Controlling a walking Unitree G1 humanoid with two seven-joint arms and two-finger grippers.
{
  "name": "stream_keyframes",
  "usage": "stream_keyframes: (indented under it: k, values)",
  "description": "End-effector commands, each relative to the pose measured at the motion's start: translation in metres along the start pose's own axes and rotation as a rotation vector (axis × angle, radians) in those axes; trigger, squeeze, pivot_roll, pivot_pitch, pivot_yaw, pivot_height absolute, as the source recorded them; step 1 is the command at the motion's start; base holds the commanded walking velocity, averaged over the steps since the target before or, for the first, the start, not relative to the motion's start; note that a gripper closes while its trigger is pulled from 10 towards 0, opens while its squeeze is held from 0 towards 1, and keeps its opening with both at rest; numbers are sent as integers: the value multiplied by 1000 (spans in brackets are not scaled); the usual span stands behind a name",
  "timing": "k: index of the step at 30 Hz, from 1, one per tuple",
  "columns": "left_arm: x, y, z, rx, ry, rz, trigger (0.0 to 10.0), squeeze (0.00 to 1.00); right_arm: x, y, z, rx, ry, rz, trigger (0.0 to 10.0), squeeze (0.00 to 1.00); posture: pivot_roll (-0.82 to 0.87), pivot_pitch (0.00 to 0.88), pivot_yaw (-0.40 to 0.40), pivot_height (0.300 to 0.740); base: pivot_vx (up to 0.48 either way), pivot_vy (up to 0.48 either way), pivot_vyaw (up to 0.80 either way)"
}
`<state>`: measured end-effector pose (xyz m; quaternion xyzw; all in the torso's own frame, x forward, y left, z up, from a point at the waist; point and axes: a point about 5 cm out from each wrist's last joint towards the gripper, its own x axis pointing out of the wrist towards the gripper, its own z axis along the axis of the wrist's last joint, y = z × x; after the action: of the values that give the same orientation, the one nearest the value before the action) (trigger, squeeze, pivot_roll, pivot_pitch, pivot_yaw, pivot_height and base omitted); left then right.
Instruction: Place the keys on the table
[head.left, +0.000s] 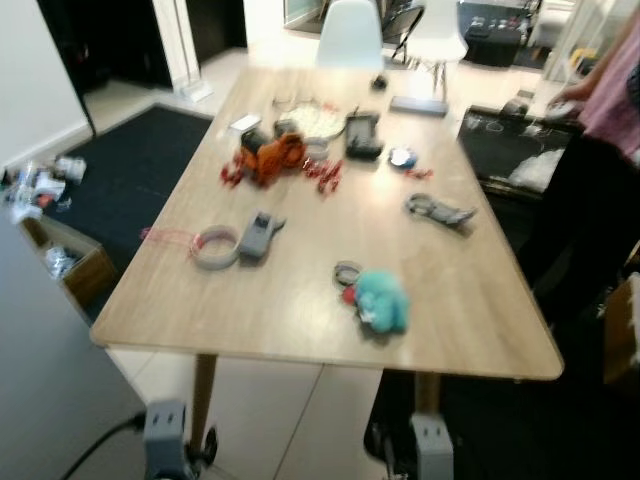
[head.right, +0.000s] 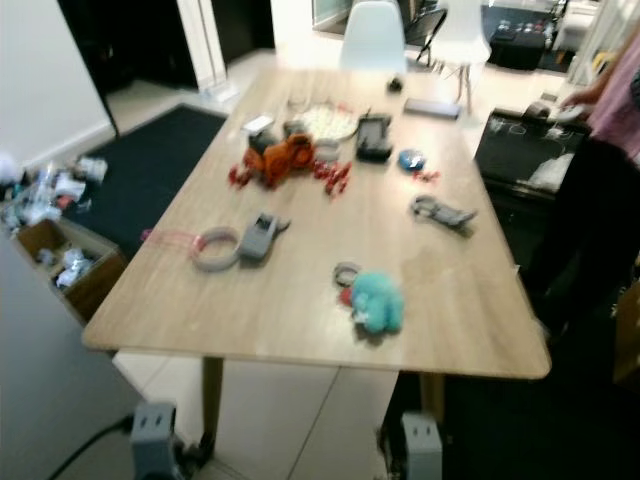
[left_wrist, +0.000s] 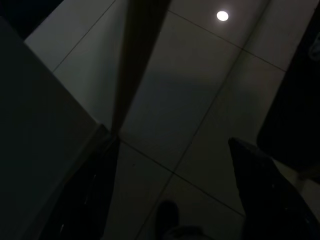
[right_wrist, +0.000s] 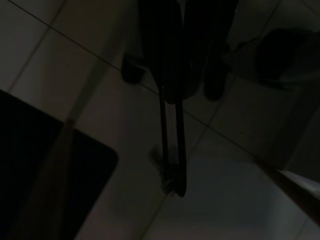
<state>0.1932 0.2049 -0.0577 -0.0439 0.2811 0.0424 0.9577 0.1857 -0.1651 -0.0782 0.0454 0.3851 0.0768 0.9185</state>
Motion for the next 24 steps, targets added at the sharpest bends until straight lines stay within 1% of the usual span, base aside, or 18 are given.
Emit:
stream_keyframes:
  k: [1, 11, 12, 14, 15, 16, 17, 18, 19, 22, 23, 24]
  values:
    - [-2, 2, -5, 4, 26, 4, 10000, 0, -1, 2, -6, 12, 18, -1, 10000, 0, 65, 68, -13, 740, 0, 0, 0]
    - [-1, 0, -4, 6, 28, -1, 10000, 0, -1, 1, -5, 18, 16, -11, 10000, 0, 64, 66, -16, 740, 0, 0, 0]
    - [-1, 0, -3, 13, 25, 2, 10000, 0, -2, -4, -4, 23, 13, -35, 10000, 0, 63, 65, -18, 740, 0, 0, 0]
    - [0, 0, -3, 16, 23, 3, 10000, 0, -2, -6, -4, 23, 12, -47, 10000, 0, 63, 65, -18, 740, 0, 0, 0]
    - [0, 0, -3, 20, 22, 5, 10000, 0, -4, -13, -3, 15, 12, -77, 10000, 0, 66, 62, -19, 740, 0, 0, 0]
    - [-1, 0, -3, 22, 21, 8, 10000, 0, -8, -28, -3, 9, 10, -146, 10000, 0, 66, 59, -20, 740, 0, 0, 0]
    - [-1, 0, -3, 22, 21, 8, 10000, 0, -10, -32, -3, 8, 9, -162, 10000, 0, 66, 59, -20, 740, 0, 0, 0]
    - [-1, 0, -3, 22, 21, 9, 10000, 0, -13, -41, -3, 5, 9, -201, 10000, 0, 66, 56, -21, 740, 0, 0, 0]
    - [-1, 0, -4, 22, 21, 9, 10000, 0, -15, -47, -3, 2, 9, -226, 10000, 0, 66, 56, -21, 740, 0, 0, 0]
    - [-1, 1, -4, 23, 20, 12, 10000, 0, -27, -76, -3, -6, 20, -340, 10000, 0, 65, 50, -24, 740, 0, 0, 0]
    - [-1, 1, -4, 23, 20, 12, 10000, 0, -27, -76, -3, -6, 20, -340, 10000, 0, 65, 50, -24, 740, 0, 0, 0]
    - [-2, 1, -4, 24, 20, 12, 10000, 0, -31, -84, -3, -9, 24, -367, 10000, 0, 65, 48, -24, 740, 0, 0, 0]
